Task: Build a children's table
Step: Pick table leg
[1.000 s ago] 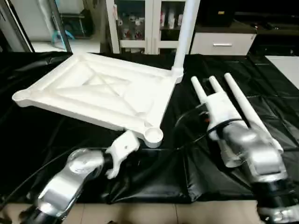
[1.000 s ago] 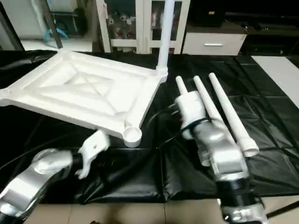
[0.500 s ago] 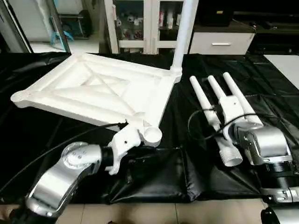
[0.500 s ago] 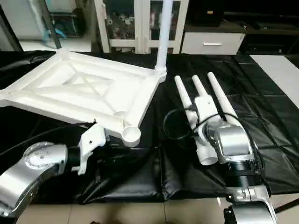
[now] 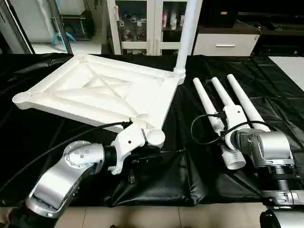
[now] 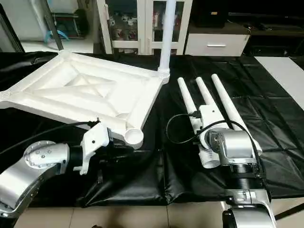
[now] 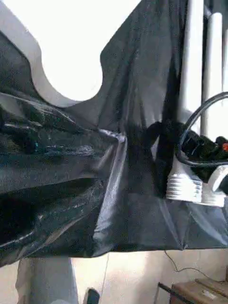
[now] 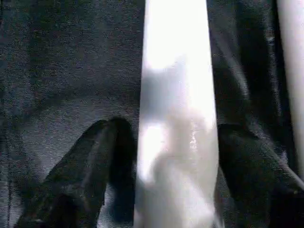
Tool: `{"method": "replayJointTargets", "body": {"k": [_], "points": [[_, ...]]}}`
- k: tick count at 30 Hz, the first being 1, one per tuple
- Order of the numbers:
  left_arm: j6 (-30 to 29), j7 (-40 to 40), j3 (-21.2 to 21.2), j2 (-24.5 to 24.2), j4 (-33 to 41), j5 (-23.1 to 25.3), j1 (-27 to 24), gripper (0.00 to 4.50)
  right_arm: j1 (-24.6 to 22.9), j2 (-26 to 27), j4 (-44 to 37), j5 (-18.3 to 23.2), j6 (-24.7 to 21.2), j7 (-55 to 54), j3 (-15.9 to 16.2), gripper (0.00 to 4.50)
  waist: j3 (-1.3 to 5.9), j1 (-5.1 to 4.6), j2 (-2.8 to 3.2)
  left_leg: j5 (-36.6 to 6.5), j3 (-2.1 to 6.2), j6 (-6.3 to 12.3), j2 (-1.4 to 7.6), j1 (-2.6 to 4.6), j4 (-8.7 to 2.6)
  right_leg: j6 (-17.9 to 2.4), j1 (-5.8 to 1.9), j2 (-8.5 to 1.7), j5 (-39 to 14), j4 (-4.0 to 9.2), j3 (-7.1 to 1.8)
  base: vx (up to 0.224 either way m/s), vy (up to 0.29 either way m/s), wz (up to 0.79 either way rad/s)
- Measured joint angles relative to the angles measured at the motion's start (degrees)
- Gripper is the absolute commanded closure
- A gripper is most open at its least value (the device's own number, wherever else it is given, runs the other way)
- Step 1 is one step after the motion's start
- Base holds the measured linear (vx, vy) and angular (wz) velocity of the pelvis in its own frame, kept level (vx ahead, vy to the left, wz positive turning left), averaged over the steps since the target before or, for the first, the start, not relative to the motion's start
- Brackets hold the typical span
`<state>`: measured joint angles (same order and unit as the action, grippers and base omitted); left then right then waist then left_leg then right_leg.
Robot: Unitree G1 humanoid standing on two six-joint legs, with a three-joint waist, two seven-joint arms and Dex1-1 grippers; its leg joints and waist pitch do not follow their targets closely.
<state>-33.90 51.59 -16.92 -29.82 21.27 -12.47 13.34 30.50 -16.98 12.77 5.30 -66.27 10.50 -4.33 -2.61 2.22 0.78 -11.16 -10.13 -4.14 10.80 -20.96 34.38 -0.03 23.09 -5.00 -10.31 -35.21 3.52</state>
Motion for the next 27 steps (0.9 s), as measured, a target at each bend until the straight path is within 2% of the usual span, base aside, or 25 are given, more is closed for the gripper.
{"method": "replayJointTargets", "body": {"k": [2,4,12,18,19,23,25,27], "points": [[0.0,0.0,-0.1,0.0,0.0,-0.1,0.0,3.49,0.5,0.1,0.7,0.1,-0.2,0.0,-0.4,1.43,0.0,0.0,0.0,0.0,0.0,0.0,0.0,0.0,0.0,0.0,0.0,0.0,0.0,0.0,0.0,0.0,0.0,0.0],[-0.1,0.0,-0.2,0.0,0.0,-0.2,0.1,3.49,0.9,0.5,1.3,0.4,-0.8,-0.1,-2.0,1.68,0.0,0.06,0.0,0.0,0.0,0.0,0.0,0.01,0.0,0.0,0.0,0.0,0.0,-0.02,0.0,0.0,0.0,0.0],[-1.1,0.0,-0.2,0.1,0.0,-0.9,1.0,3.49,1.3,1.0,2.9,1.3,-0.4,-1.3,-5.0,2.3,0.01,0.16,-0.01,0.0,0.0,-0.01,0.0,0.1,0.06,0.0,-0.09,0.0,0.0,-0.05,0.0,0.0,0.0,0.0],[-3.4,-0.7,1.0,1.4,0.0,-3.0,2.3,2.96,1.3,1.7,2.8,1.4,-0.7,-2.5,-7.2,2.64,0.03,0.15,0.01,0.0,0.01,-0.05,0.0,0.11,0.07,0.0,-0.1,0.0,0.0,-0.08,0.0,0.0,0.0,0.0],[-3.4,-1.1,1.6,2.0,-0.3,-3.3,2.9,2.73,1.3,1.8,2.5,1.5,-1.0,-2.5,-7.3,2.68,0.02,0.15,0.05,0.0,0.02,-0.05,-0.01,0.09,0.07,0.0,-0.08,0.0,0.0,-0.08,0.0,0.0,0.0,0.0],[-3.6,-4.6,4.4,5.8,-2.3,-4.4,5.6,2.58,1.3,2.8,-1.2,2.5,-2.7,-2.5,-7.6,2.68,-0.02,0.15,0.23,0.1,0.04,-0.1,0.01,0.05,0.06,0.0,-0.04,0.02,0.0,-0.11,0.01,0.0,0.0,0.0],[-5.4,-7.2,7.9,9.8,-4.6,-7.1,8.0,2.41,1.2,3.1,-5.7,3.1,-3.6,-2.4,-7.5,2.68,-0.08,0.19,0.35,0.1,0.04,-0.11,0.0,0.01,0.07,0.0,0.0,0.01,0.0,-0.13,0.0,0.0,0.0,0.0],[-7.3,-9.3,11.0,12.7,-5.9,-10.1,10.6,2.23,1.3,3.4,-10.8,3.6,-3.6,-1.8,-5.9,2.68,-0.07,0.17,0.37,0.1,0.04,-0.12,0.05,0.02,0.06,0.0,0.0,0.05,0.0,-0.13,0.0,0.0,0.0,0.0]]}}
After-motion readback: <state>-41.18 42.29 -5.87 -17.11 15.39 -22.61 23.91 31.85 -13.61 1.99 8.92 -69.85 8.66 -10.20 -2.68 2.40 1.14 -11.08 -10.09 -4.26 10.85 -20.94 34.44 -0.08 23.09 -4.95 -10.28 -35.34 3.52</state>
